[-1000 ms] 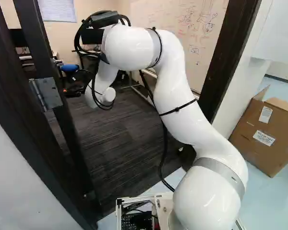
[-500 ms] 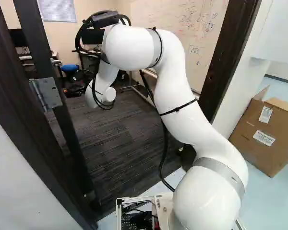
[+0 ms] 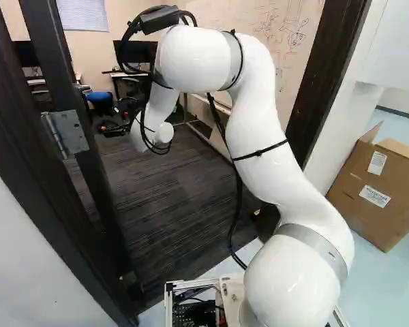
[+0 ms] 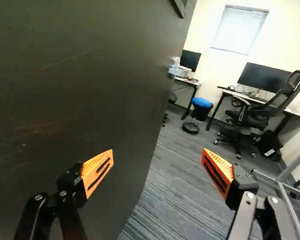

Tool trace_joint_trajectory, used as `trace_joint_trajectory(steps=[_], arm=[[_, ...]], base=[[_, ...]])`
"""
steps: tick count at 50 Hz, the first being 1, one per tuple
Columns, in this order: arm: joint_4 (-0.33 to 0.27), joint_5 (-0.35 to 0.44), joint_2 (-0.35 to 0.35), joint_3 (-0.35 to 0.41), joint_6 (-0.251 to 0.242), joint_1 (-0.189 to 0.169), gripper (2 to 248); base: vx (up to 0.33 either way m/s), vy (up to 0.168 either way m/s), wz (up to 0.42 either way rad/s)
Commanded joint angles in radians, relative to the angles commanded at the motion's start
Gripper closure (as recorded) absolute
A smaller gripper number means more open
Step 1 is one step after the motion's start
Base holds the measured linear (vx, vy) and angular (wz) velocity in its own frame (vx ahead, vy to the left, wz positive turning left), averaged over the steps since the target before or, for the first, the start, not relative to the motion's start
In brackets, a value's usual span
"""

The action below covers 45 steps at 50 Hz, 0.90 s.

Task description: Open the door and move inside

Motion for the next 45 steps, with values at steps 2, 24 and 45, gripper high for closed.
trace_joint_trajectory(steps=[2, 24, 45], arm=[[0.0, 0.0, 0.004, 0.006, 0.0, -0.005, 3], [0.003, 0.0, 0.032, 0.043, 0.0, -0.029, 3], [0.021, -0.003, 0.076, 0.095, 0.0, -0.053, 3]], base=[[0.0, 0.0, 0.0], [0.0, 0.0, 0.0], [0.0, 0.0, 0.0]])
